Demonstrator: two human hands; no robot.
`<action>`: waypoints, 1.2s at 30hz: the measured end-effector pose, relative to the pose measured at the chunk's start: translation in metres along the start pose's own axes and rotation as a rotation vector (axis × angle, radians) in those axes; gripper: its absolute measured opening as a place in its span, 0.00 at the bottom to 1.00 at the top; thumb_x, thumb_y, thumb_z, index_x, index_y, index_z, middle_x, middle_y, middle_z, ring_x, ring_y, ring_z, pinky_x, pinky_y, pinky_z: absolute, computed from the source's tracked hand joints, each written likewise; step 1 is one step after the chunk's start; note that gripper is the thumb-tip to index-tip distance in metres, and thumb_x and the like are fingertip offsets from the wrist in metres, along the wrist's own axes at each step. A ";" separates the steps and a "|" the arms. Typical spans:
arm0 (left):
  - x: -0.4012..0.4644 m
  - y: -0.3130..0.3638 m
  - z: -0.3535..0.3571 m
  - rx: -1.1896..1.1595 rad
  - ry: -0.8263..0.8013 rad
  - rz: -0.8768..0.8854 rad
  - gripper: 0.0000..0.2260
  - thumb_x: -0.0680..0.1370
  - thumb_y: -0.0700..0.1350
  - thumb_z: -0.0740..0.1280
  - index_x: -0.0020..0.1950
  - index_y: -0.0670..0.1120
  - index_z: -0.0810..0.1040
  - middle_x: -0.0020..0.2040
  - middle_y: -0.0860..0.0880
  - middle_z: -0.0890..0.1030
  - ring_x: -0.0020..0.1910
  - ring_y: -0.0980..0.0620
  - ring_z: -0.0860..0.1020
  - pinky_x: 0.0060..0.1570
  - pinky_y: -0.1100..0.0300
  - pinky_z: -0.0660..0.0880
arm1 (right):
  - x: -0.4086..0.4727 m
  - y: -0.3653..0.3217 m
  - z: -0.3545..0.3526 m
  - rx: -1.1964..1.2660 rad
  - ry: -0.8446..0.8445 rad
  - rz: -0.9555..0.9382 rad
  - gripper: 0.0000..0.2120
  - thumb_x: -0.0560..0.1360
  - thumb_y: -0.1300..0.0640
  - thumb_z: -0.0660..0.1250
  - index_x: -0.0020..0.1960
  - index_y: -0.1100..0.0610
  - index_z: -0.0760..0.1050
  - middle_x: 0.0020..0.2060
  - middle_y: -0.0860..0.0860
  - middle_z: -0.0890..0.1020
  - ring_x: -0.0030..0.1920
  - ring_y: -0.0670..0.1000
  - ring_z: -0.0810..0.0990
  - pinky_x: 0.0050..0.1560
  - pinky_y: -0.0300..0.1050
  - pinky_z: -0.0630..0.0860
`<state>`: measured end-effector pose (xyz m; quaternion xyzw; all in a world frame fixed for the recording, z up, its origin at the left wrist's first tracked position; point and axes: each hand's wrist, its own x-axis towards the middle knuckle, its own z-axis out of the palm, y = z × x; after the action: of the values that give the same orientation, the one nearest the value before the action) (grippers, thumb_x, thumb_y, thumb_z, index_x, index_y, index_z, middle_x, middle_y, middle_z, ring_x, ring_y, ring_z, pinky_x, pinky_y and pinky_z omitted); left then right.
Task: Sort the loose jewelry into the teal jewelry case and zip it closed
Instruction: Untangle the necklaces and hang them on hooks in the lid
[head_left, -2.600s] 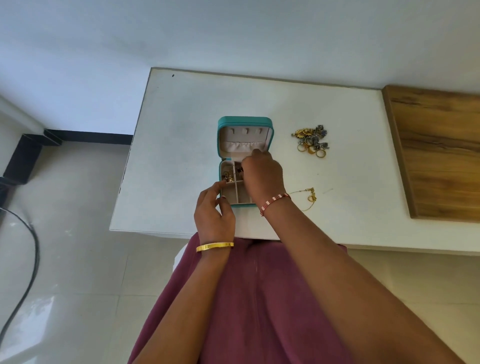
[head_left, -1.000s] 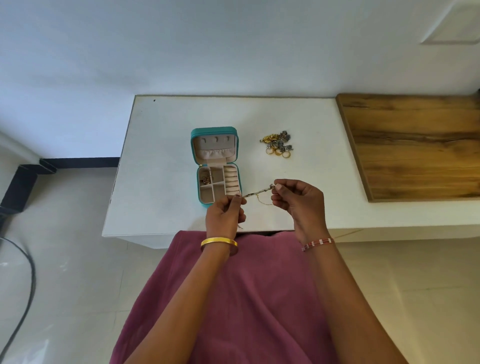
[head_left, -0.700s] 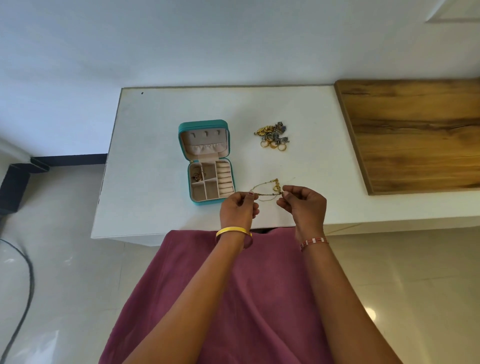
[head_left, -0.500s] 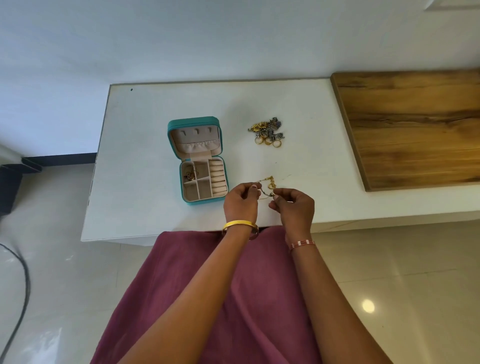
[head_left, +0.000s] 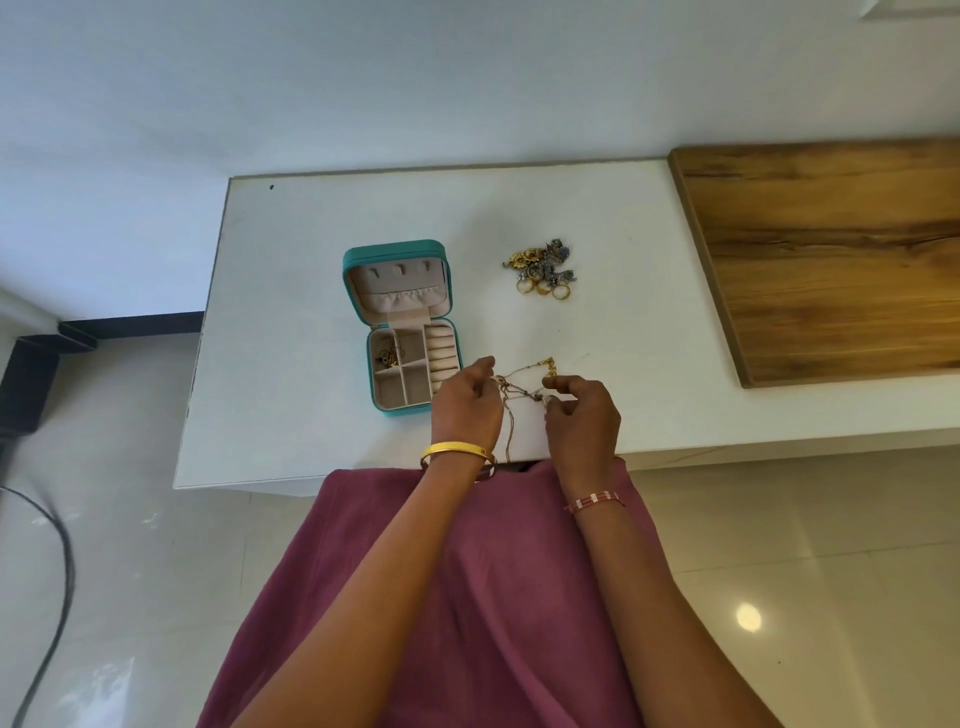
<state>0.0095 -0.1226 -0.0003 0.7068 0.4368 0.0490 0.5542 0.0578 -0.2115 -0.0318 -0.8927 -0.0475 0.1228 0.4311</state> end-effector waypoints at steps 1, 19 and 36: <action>-0.001 -0.001 -0.005 -0.056 0.020 0.003 0.14 0.78 0.37 0.58 0.63 0.41 0.74 0.61 0.43 0.77 0.62 0.48 0.74 0.65 0.58 0.68 | -0.001 -0.002 0.000 -0.014 0.013 -0.033 0.11 0.74 0.69 0.63 0.53 0.61 0.78 0.53 0.57 0.78 0.40 0.49 0.75 0.41 0.26 0.64; 0.009 -0.061 -0.066 -0.234 0.581 0.043 0.13 0.75 0.33 0.61 0.54 0.45 0.79 0.53 0.46 0.80 0.51 0.52 0.78 0.49 0.72 0.72 | -0.002 -0.090 0.086 -0.418 -0.373 -0.583 0.12 0.76 0.61 0.62 0.58 0.60 0.77 0.53 0.58 0.77 0.54 0.56 0.76 0.51 0.47 0.75; 0.016 -0.070 -0.065 -0.062 0.422 0.070 0.19 0.74 0.32 0.64 0.64 0.42 0.73 0.57 0.43 0.77 0.54 0.49 0.78 0.55 0.65 0.72 | 0.005 -0.127 0.122 -0.938 -0.293 -0.668 0.12 0.79 0.65 0.54 0.56 0.62 0.74 0.53 0.59 0.78 0.56 0.59 0.74 0.55 0.52 0.71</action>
<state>-0.0560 -0.0637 -0.0401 0.6783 0.5165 0.2287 0.4699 0.0336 -0.0386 -0.0069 -0.8983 -0.4341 0.0682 -0.0052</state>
